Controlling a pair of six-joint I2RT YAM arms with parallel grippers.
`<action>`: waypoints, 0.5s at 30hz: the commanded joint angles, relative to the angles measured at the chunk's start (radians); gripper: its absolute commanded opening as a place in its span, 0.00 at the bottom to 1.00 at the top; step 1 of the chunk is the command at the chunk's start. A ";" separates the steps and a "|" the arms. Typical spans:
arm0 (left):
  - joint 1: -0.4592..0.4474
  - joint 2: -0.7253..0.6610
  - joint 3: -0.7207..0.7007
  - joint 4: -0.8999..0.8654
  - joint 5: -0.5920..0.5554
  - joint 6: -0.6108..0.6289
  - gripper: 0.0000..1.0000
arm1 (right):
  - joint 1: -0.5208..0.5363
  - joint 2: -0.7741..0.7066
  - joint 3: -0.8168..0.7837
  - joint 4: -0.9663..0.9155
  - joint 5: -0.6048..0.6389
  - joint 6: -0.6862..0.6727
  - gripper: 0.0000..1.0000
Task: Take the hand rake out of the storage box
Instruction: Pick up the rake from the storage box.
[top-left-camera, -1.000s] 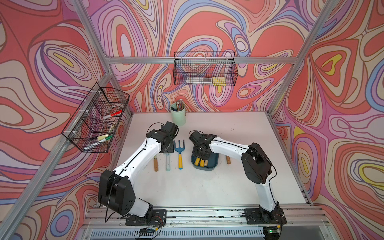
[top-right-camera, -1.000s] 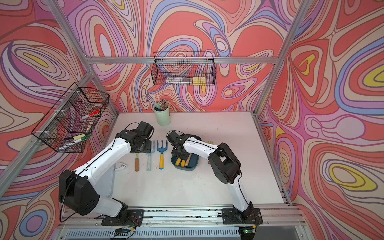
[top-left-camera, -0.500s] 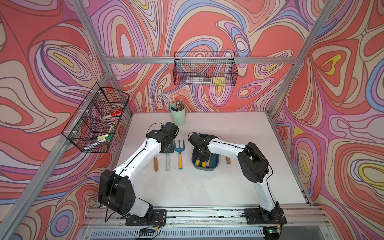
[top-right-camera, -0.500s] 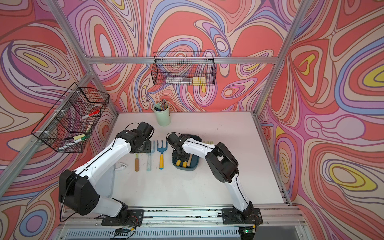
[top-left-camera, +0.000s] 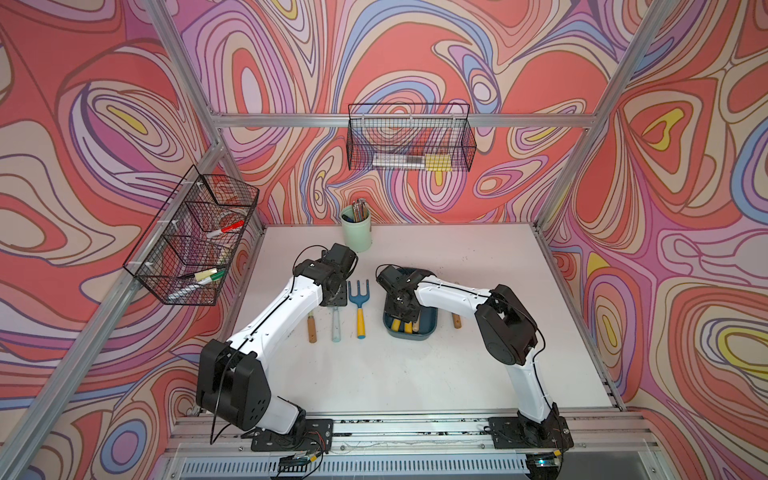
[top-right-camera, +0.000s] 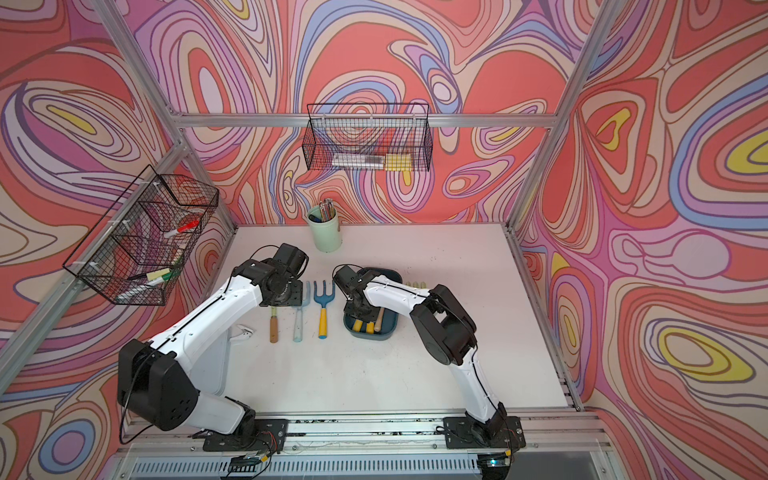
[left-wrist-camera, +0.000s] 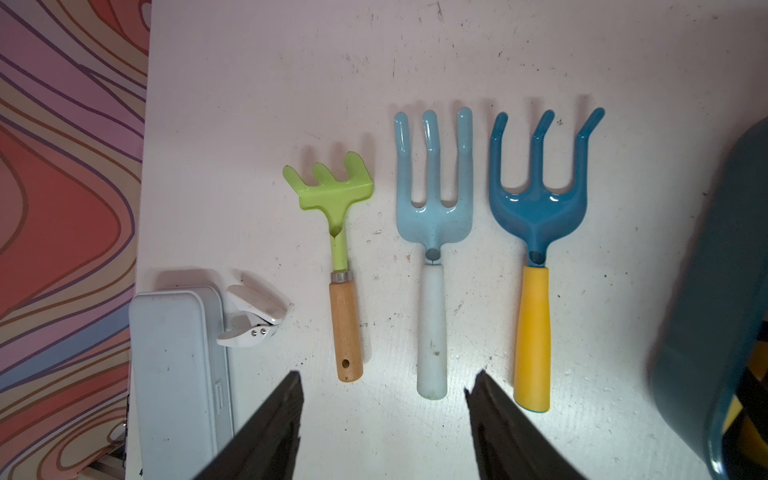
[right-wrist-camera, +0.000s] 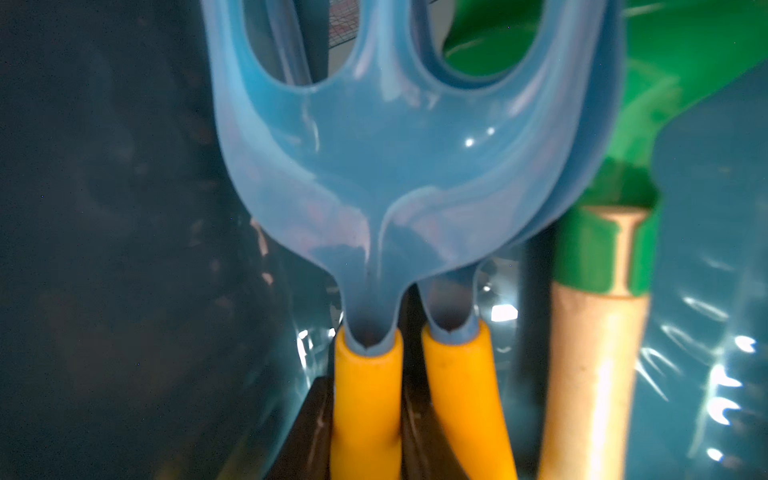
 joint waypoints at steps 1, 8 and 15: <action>0.003 -0.003 0.012 0.003 -0.009 -0.005 0.67 | -0.002 -0.071 0.028 -0.044 0.060 -0.024 0.08; 0.003 -0.002 0.017 0.004 -0.009 -0.008 0.67 | -0.002 -0.125 0.022 -0.053 0.078 -0.054 0.03; 0.003 0.007 0.022 0.000 -0.014 -0.005 0.67 | -0.002 -0.181 0.010 -0.075 0.104 -0.109 0.02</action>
